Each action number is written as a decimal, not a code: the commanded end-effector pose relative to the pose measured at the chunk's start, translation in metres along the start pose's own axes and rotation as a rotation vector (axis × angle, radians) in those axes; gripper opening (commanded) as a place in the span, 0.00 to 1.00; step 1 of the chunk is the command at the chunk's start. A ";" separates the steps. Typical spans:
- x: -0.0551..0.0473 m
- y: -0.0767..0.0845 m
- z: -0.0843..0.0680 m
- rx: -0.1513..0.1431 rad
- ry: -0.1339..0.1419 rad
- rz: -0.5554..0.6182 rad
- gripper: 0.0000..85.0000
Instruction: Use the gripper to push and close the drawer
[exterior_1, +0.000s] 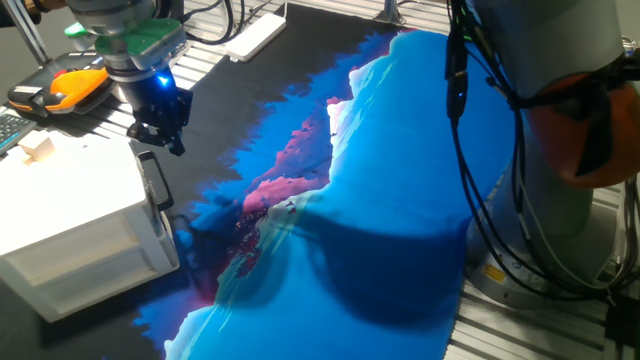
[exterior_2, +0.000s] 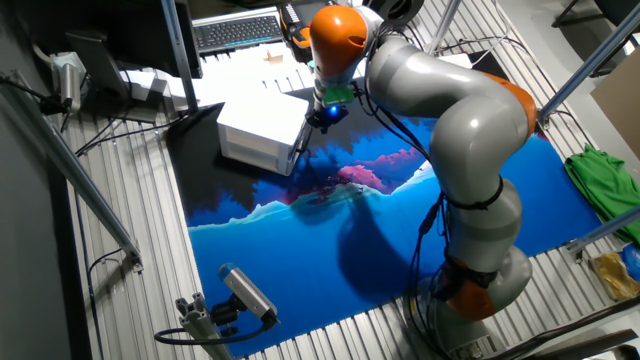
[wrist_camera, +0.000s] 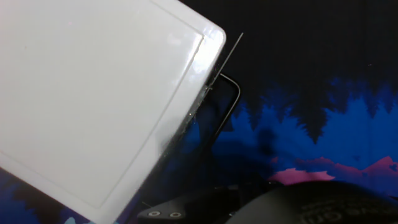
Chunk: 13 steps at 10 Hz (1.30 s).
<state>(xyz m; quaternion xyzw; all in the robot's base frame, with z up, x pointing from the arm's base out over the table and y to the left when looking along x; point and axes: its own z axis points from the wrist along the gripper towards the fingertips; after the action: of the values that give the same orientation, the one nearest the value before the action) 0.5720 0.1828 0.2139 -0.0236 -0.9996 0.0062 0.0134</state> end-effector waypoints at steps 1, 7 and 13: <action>0.000 0.000 0.000 -0.002 0.002 0.001 0.00; 0.000 -0.004 -0.006 -0.016 -0.001 0.003 0.00; 0.002 -0.005 -0.022 -0.047 -0.023 0.029 0.00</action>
<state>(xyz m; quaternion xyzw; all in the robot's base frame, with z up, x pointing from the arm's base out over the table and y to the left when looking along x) 0.5702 0.1780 0.2372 -0.0388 -0.9991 -0.0169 0.0014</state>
